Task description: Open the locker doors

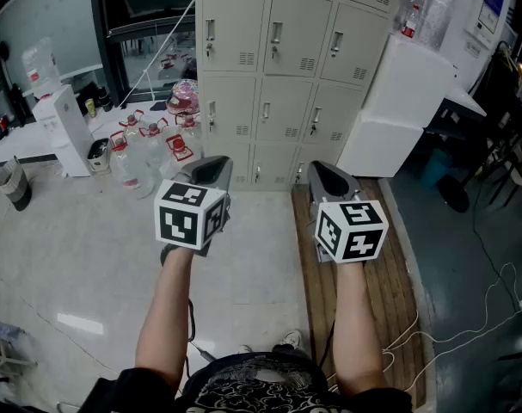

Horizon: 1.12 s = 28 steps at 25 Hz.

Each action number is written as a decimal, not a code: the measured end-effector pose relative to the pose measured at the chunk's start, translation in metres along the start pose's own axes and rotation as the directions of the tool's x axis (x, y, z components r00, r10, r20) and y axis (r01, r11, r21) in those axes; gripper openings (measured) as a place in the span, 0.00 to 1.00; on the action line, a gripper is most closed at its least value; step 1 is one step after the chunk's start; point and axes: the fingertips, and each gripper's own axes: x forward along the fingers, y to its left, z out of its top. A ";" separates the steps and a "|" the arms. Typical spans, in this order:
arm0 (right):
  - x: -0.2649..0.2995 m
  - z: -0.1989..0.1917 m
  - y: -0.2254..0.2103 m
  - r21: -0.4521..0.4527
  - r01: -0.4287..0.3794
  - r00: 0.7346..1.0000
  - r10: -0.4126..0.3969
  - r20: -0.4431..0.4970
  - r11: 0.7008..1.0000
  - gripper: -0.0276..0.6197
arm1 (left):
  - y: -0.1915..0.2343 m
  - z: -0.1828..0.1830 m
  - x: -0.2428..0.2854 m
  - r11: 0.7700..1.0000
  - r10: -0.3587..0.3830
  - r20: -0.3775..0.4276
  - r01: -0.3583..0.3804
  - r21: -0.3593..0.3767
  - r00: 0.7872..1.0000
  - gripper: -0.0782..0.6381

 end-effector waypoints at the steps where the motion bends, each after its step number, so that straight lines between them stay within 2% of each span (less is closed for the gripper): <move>1: 0.001 -0.001 0.000 0.003 0.000 1.000 0.000 -0.002 1.000 0.04 | 0.000 0.000 0.000 1.000 -0.001 0.000 0.001 0.001 1.000 0.11; 10: 0.009 -0.003 0.003 0.008 -0.003 1.000 0.003 0.007 1.000 0.05 | 0.006 0.001 0.006 1.000 -0.005 0.000 0.005 0.005 1.000 0.11; 22: 0.037 -0.009 -0.010 0.037 -0.017 1.000 0.017 0.017 0.999 0.12 | 0.009 -0.002 0.037 0.998 -0.036 -0.006 0.037 0.044 0.999 0.11; 28: 0.063 -0.011 -0.031 0.061 -0.034 0.999 0.033 0.027 0.998 0.22 | 0.011 0.004 0.067 0.997 -0.077 0.019 0.077 0.021 0.997 0.11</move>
